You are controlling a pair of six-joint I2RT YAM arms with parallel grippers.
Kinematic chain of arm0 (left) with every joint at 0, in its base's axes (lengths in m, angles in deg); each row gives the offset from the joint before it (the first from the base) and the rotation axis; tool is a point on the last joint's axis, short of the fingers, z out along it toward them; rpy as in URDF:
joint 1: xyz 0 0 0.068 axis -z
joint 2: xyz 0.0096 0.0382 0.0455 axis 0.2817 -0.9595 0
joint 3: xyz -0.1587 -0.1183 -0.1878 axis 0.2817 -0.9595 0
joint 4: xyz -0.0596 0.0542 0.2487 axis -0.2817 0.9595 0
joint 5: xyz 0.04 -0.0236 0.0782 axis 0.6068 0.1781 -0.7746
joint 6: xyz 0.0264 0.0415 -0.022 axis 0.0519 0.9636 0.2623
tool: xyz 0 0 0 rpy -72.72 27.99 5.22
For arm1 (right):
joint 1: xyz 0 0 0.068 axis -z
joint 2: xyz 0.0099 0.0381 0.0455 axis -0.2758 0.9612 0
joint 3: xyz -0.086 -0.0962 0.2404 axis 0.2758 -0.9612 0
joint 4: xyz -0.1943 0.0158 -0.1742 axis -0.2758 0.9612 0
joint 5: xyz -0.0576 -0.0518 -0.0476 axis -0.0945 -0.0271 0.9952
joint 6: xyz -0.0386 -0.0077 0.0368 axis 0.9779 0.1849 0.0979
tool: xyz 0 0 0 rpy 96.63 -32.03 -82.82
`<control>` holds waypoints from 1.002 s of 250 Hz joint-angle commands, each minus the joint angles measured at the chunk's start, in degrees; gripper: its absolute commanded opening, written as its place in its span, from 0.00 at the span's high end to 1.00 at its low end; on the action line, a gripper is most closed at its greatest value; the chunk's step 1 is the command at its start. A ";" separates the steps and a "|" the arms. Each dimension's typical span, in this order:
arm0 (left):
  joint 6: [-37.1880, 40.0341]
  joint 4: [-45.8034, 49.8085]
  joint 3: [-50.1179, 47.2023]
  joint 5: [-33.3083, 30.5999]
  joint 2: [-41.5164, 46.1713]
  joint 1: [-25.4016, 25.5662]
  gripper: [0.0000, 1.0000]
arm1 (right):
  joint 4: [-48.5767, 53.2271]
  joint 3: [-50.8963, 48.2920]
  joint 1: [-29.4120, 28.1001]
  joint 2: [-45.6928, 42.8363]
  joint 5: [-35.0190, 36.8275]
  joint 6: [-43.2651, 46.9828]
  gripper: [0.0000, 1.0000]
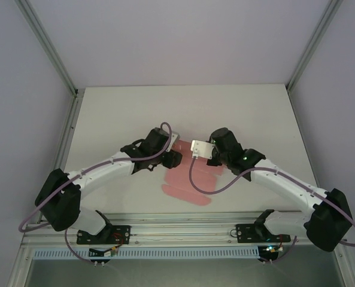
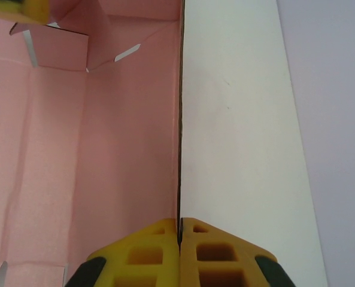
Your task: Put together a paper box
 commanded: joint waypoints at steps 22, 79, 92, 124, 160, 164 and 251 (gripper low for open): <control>-0.98 -1.60 -5.75 -3.34 5.02 -1.46 0.45 | -7.71 -4.03 -0.58 4.72 4.23 3.57 1.00; -5.06 -3.16 -9.25 -3.99 7.01 -4.97 0.40 | -23.07 -8.73 -0.61 9.69 7.31 9.93 1.00; -5.72 -4.15 -9.95 -3.49 7.11 -6.74 0.40 | -25.71 -10.00 -0.59 10.79 7.47 11.18 1.00; -6.27 -7.13 -11.55 0.37 5.09 -12.32 0.41 | -31.65 -13.48 -0.85 11.25 7.54 12.35 1.00; -6.27 -19.32 -14.35 12.55 -1.00 -18.49 0.48 | -31.36 -14.70 -0.97 8.80 6.62 11.93 1.00; -6.00 -20.81 -14.31 14.43 -1.78 -18.82 0.50 | -31.17 -14.71 -0.86 8.62 6.62 11.79 1.00; -2.89 -36.19 -9.02 35.37 -14.32 -19.19 0.59 | -30.04 -14.62 -0.99 9.79 6.36 10.42 1.00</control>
